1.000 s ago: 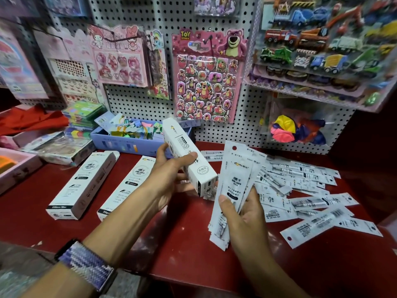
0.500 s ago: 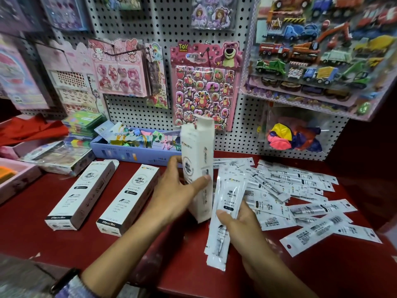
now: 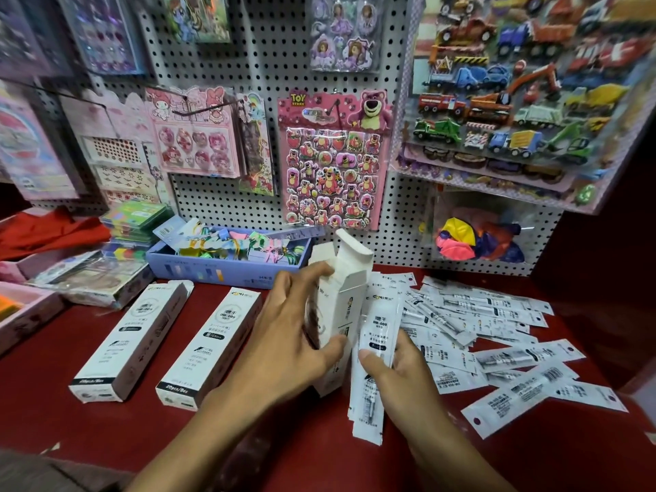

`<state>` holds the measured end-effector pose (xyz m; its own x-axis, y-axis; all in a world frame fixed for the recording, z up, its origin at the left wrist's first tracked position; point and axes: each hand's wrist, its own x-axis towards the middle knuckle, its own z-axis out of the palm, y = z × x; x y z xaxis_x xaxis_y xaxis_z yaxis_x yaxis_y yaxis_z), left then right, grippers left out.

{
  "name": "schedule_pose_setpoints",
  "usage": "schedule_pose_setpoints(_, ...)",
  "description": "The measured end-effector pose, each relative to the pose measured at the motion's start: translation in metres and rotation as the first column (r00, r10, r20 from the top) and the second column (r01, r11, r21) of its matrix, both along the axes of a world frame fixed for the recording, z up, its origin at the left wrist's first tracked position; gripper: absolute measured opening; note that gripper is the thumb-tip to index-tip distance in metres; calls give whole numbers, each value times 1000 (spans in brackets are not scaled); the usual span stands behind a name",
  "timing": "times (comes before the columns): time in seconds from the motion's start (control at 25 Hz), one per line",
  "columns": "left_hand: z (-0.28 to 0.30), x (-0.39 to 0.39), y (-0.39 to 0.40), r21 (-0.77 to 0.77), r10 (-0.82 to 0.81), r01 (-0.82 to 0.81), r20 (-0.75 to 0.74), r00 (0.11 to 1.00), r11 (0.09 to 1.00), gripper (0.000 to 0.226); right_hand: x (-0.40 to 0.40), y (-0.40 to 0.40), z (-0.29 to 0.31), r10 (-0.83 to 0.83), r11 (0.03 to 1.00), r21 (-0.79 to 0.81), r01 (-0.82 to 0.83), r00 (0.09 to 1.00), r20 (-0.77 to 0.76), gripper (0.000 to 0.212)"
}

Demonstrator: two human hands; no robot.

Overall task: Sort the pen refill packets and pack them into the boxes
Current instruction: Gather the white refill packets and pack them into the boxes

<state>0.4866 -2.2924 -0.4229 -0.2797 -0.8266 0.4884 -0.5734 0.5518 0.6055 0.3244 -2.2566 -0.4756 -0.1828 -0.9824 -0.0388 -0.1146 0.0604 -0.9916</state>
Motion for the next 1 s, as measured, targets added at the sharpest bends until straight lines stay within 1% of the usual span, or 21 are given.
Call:
schedule_pose_setpoints(0.04, 1, 1, -1, -71, 21, -21, -6, 1000, 997, 51, 0, 0, 3, 7, 1000, -16, -7, 1000, -3, 34)
schedule_pose_setpoints(0.08, 4, 1, -1, -125, 42, -43, -13, 999, 991, 42, 0, 1, 7, 9, 999, -42, -10, 1000, -13, 34)
schedule_pose_setpoints(0.12, 6, 2, -1, -154, 52, -54, -20, 998, 987, 37, -1, 2, 10, 1, 997, -74, -3, 1000, -30, 32)
schedule_pose_setpoints(0.2, 9, 3, -1, -153, 46, -47, -8, 999, 987, 39, -6, 5, 24, -41, 990, -134, 33, 998, -56, 21)
schedule_pose_setpoints(0.24, 10, 4, -1, -139, 44, -43, 3, 999, 989, 42, -10, 6, 34, -66, 986, -153, 58, 997, -47, 15)
schedule_pose_setpoints(0.28, 11, 4, -1, -137, 46, -44, 12, 999, 990, 43, -15, 9, 46, -79, 982, -175, 77, 997, -6, 13)
schedule_pose_setpoints(0.32, 11, 4, -1, -145, 55, -52, 20, 998, 988, 40, -21, 11, 58, -88, 975, -197, 102, 993, 76, 13)
schedule_pose_setpoints(0.36, 10, 3, -1, -159, 60, -55, 30, 998, 986, 36, -27, 13, 72, -92, 965, -225, 137, 976, 198, 18)
schedule_pose_setpoints(0.44, 10, -2, -1, -170, 60, -52, 42, 997, 984, 32, -35, 19, 104, -61, 915, -326, 238, 880, 470, 39)
schedule_pose_setpoints(0.48, 10, -4, -1, -168, 59, -52, 38, 998, 984, 31, -36, 21, 119, -19, 874, -397, 278, 838, 546, 47)
schedule_pose_setpoints(0.52, 10, -6, -1, -166, 63, -57, 31, 998, 984, 31, -33, 21, 132, 25, 832, -471, 292, 829, 558, 52)
schedule_pose_setpoints(0.56, 11, -7, -2, -169, 71, -65, 27, 997, 983, 31, -28, 18, 141, 62, 795, -540, 278, 848, 527, 51)
schedule_pose_setpoints(0.6, 11, -8, -2, -177, 77, -71, 26, 997, 982, 31, -20, 13, 148, 81, 764, -595, 250, 878, 473, 44)
schedule_pose_setpoints(0.64, 10, -9, -2, -187, 80, -73, 27, 996, 980, 32, -12, 5, 150, 75, 747, -625, 226, 906, 417, 32)
schedule_pose_setpoints(0.68, 10, -10, -2, -196, 76, -69, 26, 997, 978, 32, -4, -3, 148, 47, 747, -633, 202, 934, 353, 20)
schedule_pose_setpoints(0.72, 9, -10, -2, -199, 67, -61, 22, 998, 978, 32, 1, -10, 144, 4, 761, -626, 173, 963, 271, 12)
schedule_pose_setpoints(0.76, 9, -10, -1, -197, 53, -49, 13, 999, 979, 32, 5, -16, 138, -35, 777, -615, 133, 985, 168, 9)
schedule_pose_setpoints(0.84, 9, -10, -1, -209, 39, -39, -2, 999, 977, 32, 5, -26, 124, -81, 819, -571, 59, 997, -13, 14)
schedule_pose_setpoints(0.88, 9, -10, -3, -225, 43, -44, -8, 999, 973, 32, 4, -30, 120, -99, 841, -540, 23, 989, -112, 20)
schedule_pose_setpoints(0.96, 8, -12, -5, -247, 23, -28, -25, 999, 969, 33, 0, -29, 119, -148, 883, -468, -31, 929, -339, 37)
schedule_pose_setpoints(1.0, 7, -14, -5, -248, 1, -10, -35, 999, 969, 35, -2, -29, 120, -149, 904, -424, -50, 893, -425, 42)
